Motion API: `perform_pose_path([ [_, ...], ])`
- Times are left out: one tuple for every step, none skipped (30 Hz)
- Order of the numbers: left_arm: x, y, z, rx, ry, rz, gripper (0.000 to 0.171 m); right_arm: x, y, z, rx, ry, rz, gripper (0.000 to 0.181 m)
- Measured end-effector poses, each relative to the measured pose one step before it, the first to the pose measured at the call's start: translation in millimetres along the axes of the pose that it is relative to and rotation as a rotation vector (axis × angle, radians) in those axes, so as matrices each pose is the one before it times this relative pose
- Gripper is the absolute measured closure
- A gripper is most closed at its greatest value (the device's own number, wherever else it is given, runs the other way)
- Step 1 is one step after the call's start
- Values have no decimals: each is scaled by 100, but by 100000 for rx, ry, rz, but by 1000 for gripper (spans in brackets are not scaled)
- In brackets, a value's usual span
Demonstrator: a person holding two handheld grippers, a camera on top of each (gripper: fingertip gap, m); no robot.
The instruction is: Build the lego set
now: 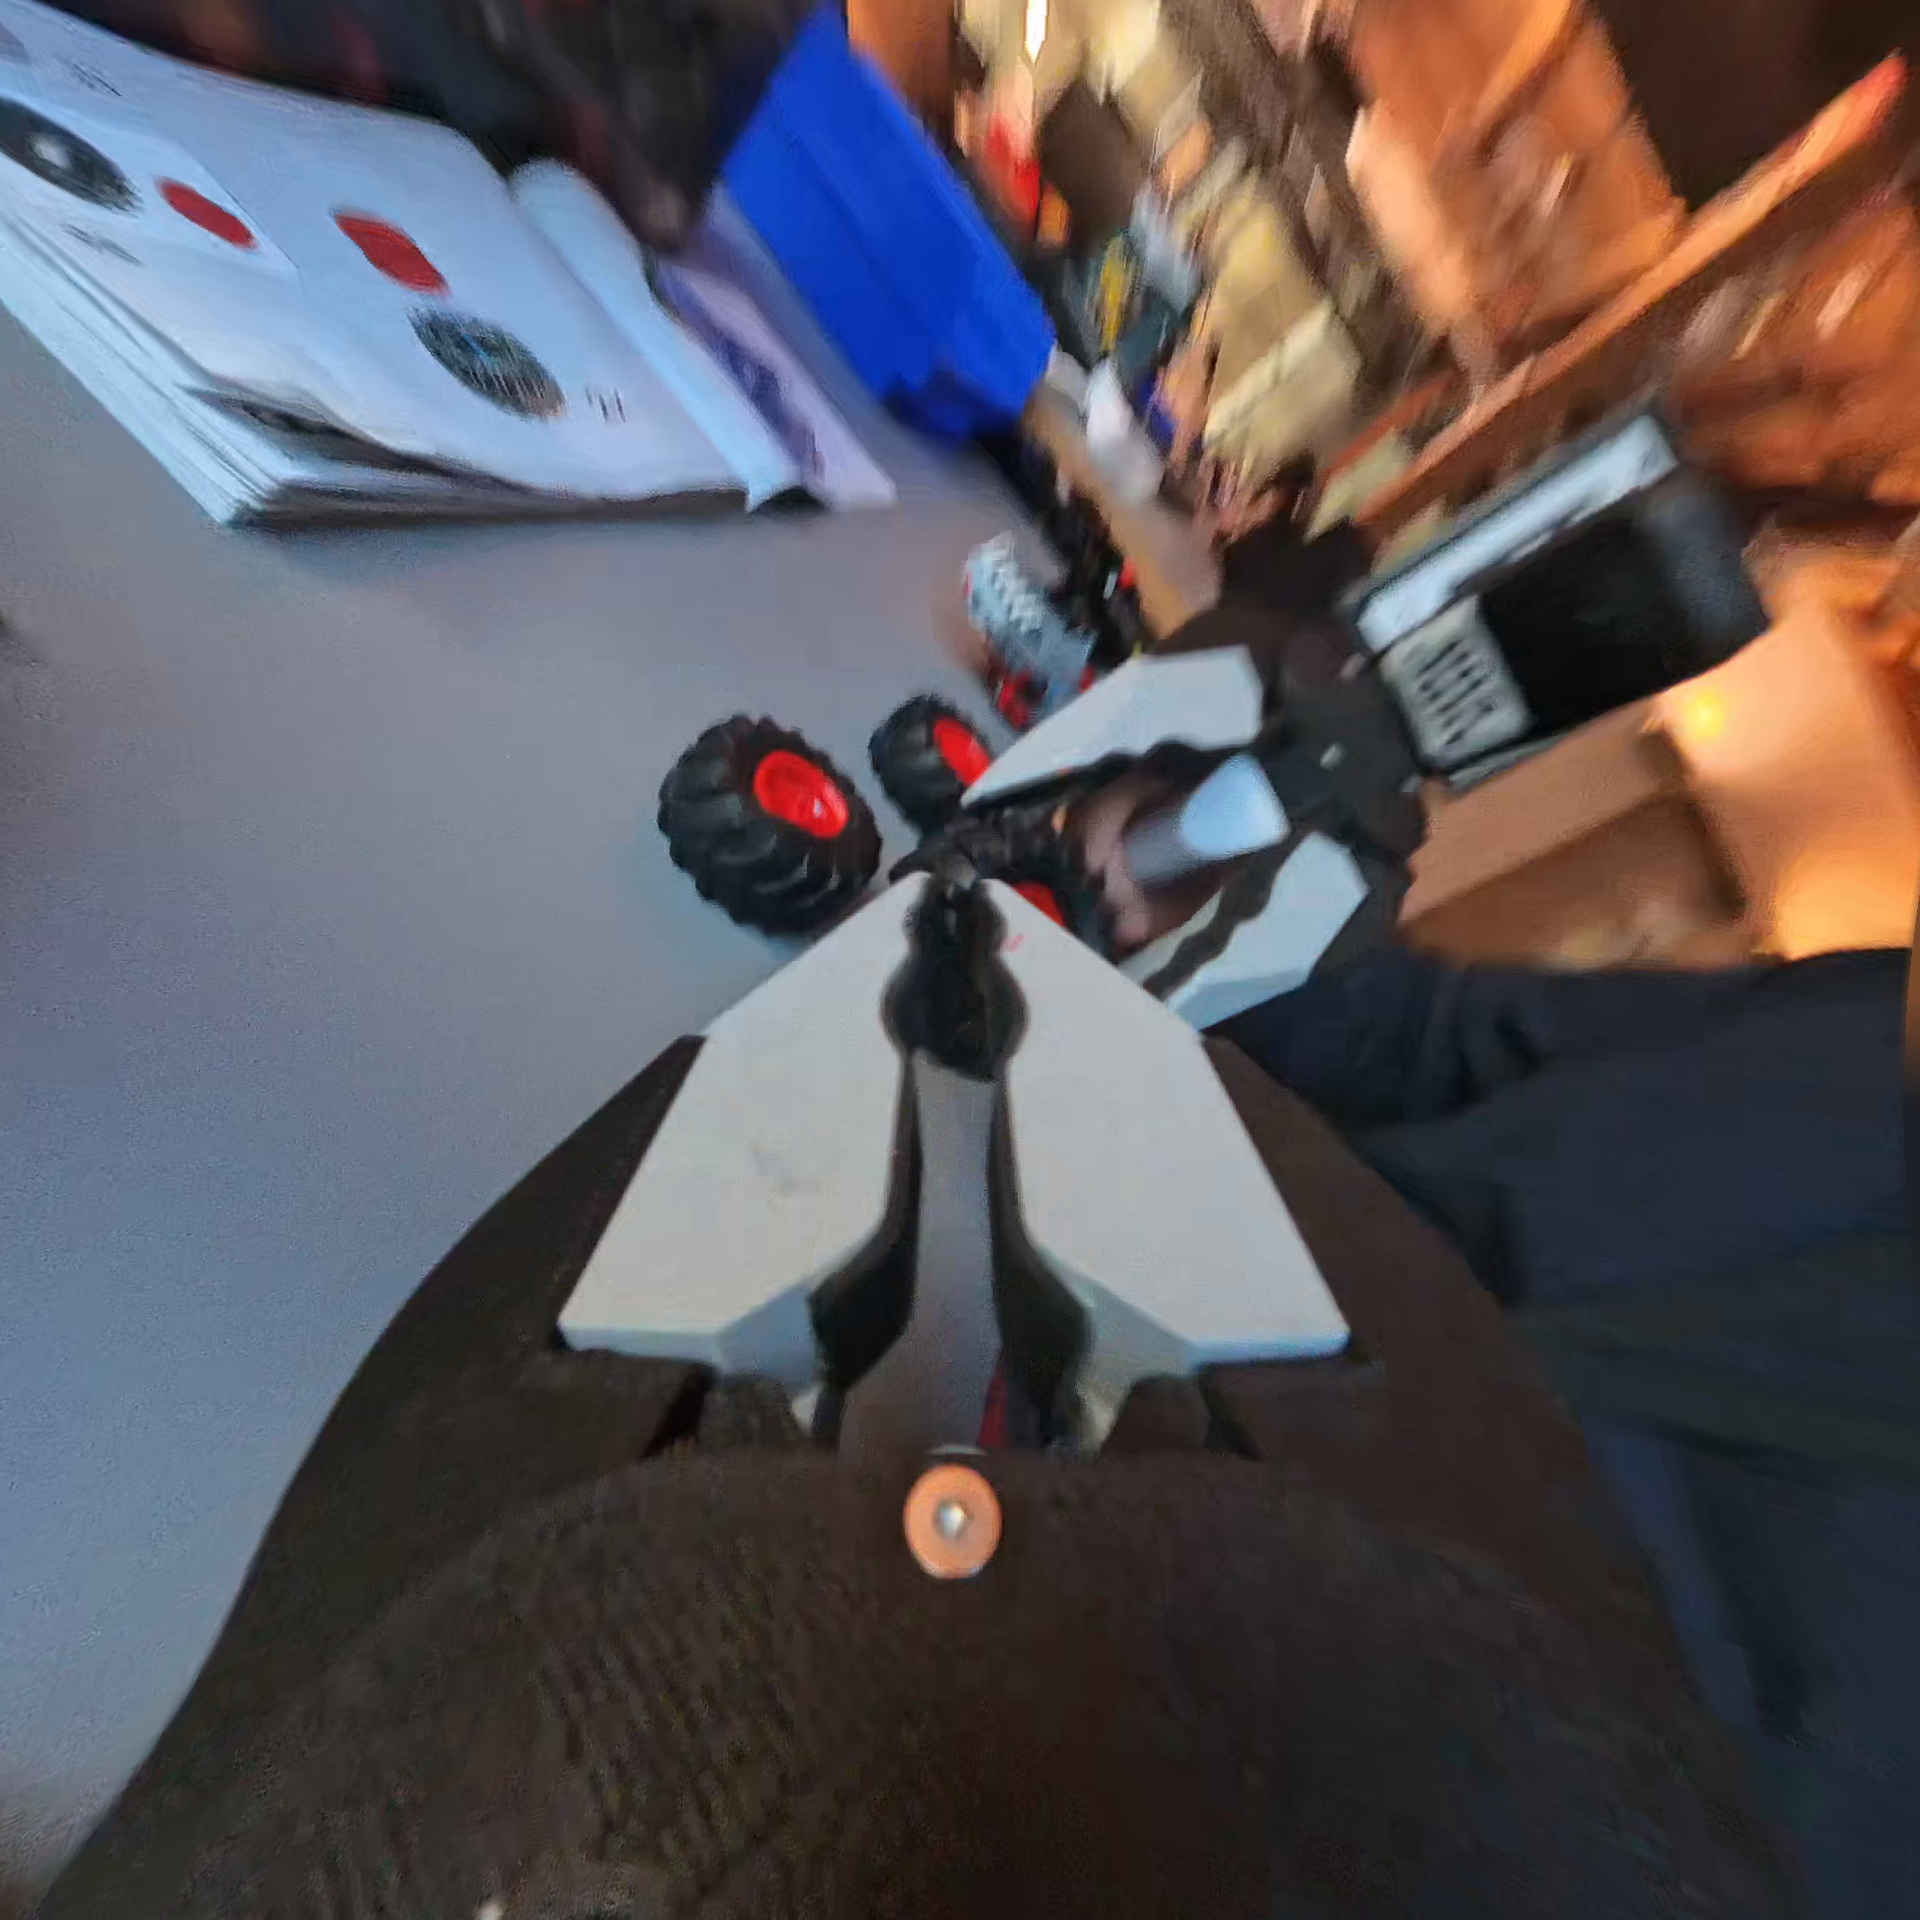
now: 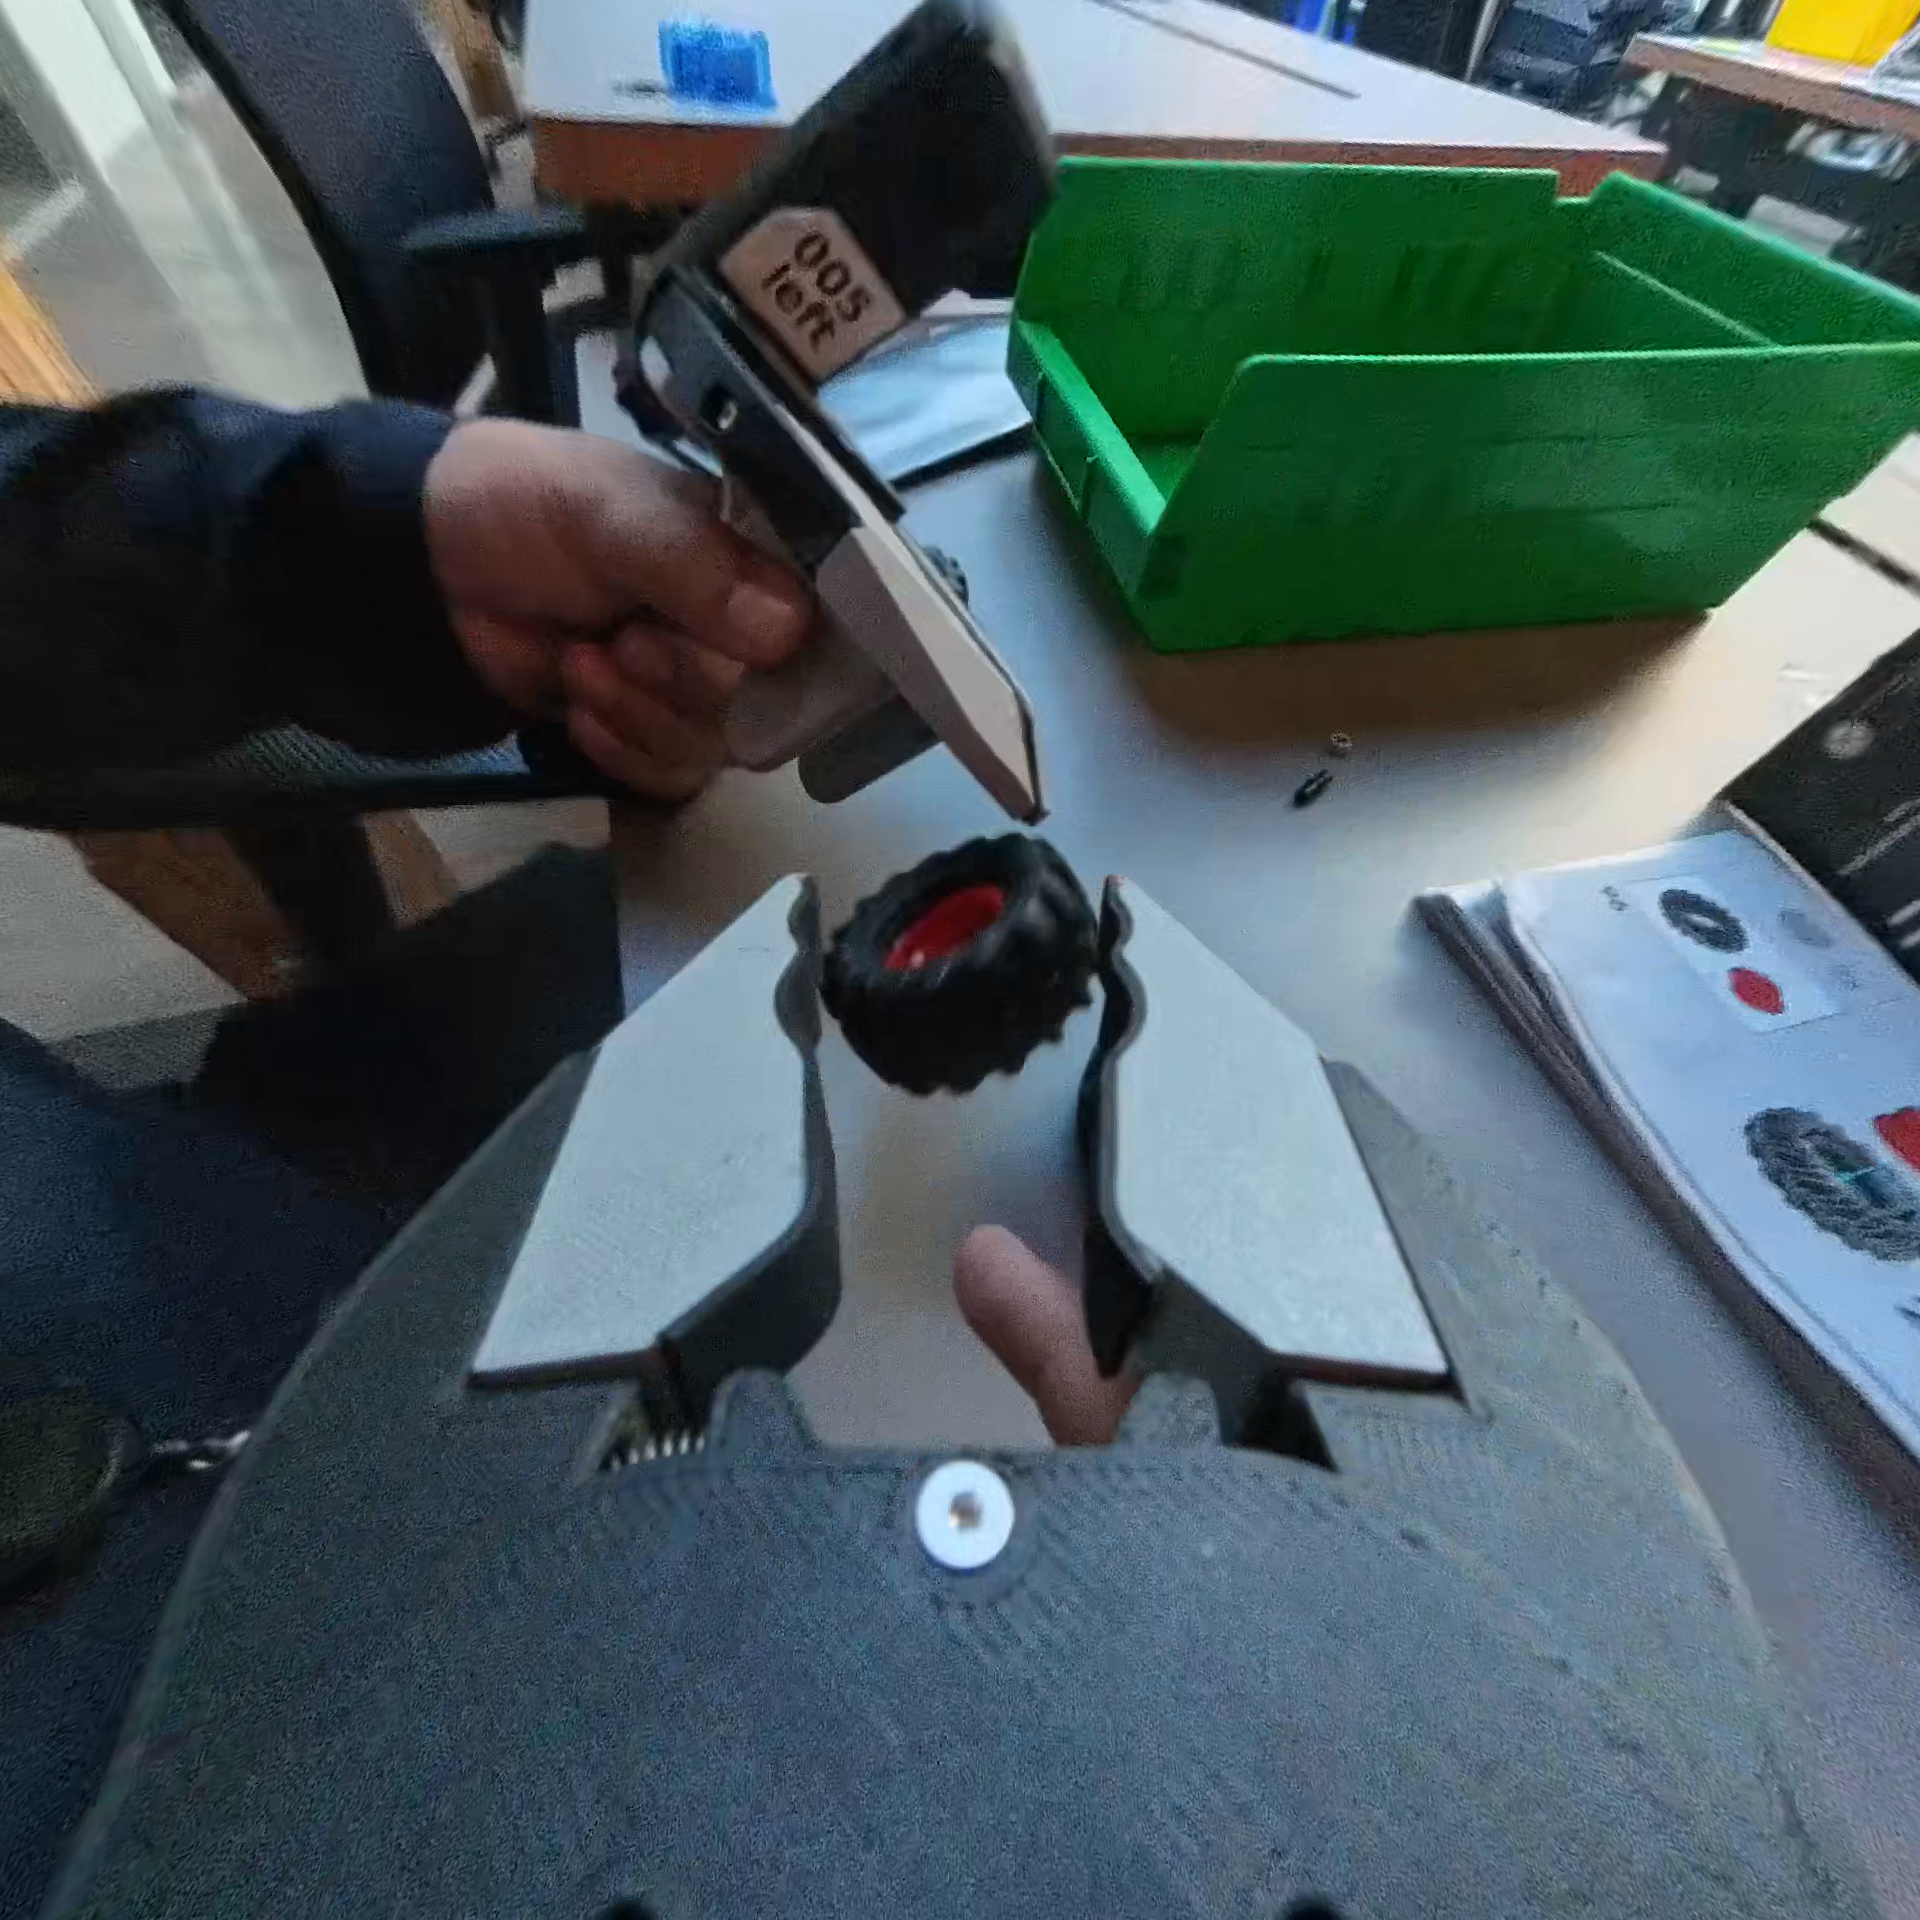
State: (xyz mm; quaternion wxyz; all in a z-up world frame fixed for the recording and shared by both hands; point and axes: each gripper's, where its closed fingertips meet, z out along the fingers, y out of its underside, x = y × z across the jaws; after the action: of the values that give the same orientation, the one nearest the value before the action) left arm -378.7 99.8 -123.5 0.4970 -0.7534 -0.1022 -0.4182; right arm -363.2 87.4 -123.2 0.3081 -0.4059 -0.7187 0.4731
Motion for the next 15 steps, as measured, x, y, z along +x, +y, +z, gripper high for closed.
perform_pose_path([
  [417,-552,-157,6569,3555,-4596,171,20,-21,35,1566,-1199,5425,145],
  [65,405,182,-29,1311,-2506,171,241,799,311,-3015,1159,2356,167],
  [-126,721,207,-4131,-473,-887,171,503,1281,450,-6142,3522,-661,176],
  [-32,-20,-70,-370,-1383,1926,171,-112,493,276,-2326,405,-2626,181],
  [-357,-309,-360,1125,-4470,4687,171,143,145,26,-1352,2208,-1483,181],
  [-832,-52,-532,-1342,-7655,6223,171,146,-6,-182,-832,2111,-919,181],
  [-912,99,-581,-2210,-8091,6601,171,26,-233,-497,586,1286,-649,169],
  [-468,124,-499,-1440,-4977,5334,171,152,-322,-822,1593,1761,-134,159],
  [-115,262,-371,-1718,-2628,3476,171,421,-162,-1035,1211,2695,356,154],
  [19,429,-207,-2399,-1794,2579,168,492,232,-1061,-426,2149,801,156],
  [119,515,-50,-2410,-1089,2682,165,462,617,-957,-1918,1184,1774,159],
  [81,407,75,-1486,-1172,2305,165,495,831,-785,-2517,1105,3336,159],
  [215,236,219,-618,-68,1799,164,291,845,-598,-2410,-62,4245,160],
  [510,117,353,-875,2176,976,163,-101,701,-378,-1632,-1918,4091,159],
  [458,21,421,-1162,2321,24,159,-306,491,-172,-836,-2275,3699,156],
])
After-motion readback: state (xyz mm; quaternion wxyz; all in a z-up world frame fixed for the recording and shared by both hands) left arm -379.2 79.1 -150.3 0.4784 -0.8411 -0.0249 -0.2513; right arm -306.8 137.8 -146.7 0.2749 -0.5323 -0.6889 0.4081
